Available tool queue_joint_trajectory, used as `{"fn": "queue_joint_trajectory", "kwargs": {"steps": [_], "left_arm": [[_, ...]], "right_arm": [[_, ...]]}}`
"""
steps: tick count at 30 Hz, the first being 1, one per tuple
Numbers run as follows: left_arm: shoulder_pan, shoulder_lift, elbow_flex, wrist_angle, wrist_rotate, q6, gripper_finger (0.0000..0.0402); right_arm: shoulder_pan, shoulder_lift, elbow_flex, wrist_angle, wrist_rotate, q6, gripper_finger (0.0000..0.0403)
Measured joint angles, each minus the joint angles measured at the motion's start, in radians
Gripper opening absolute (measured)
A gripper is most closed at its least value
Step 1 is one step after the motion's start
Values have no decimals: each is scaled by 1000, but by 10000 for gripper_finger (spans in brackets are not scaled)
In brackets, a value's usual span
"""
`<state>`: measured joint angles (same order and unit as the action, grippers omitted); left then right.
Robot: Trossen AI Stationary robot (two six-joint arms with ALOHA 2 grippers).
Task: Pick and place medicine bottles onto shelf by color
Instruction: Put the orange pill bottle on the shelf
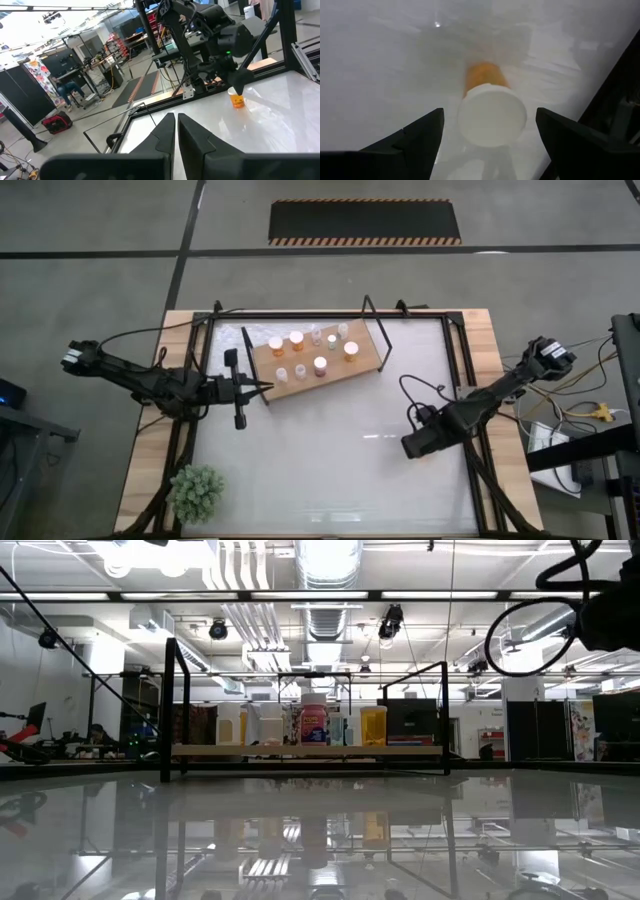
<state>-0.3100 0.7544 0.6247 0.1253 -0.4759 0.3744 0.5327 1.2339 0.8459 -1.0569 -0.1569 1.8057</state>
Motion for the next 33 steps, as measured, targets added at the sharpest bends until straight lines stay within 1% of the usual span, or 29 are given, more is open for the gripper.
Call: {"fn": "queue_joint_trajectory", "kwargs": {"steps": [5,8,15,18,21,26,29,33], "left_arm": [[0,0,0,0,0,0,4],[0,0,0,0,0,0,4],[0,0,0,2,0,0,4],[0,0,0,2,0,0,4],[0,0,0,2,0,0,4],[0,0,0,3,0,0,4],[0,0,0,7,0,0,4],[0,4,0,8,0,0,4]], "right_arm": [[0,56,0,1,0,-29,289],[0,74,0,4,0,-37,273],[0,67,0,22,0,-42,219],[0,62,0,21,0,-43,202],[0,60,0,26,-1,-106,198],[-27,62,13,88,-26,-184,206],[-70,86,57,107,-27,-236,202],[-141,155,157,103,-26,-365,199]]}}
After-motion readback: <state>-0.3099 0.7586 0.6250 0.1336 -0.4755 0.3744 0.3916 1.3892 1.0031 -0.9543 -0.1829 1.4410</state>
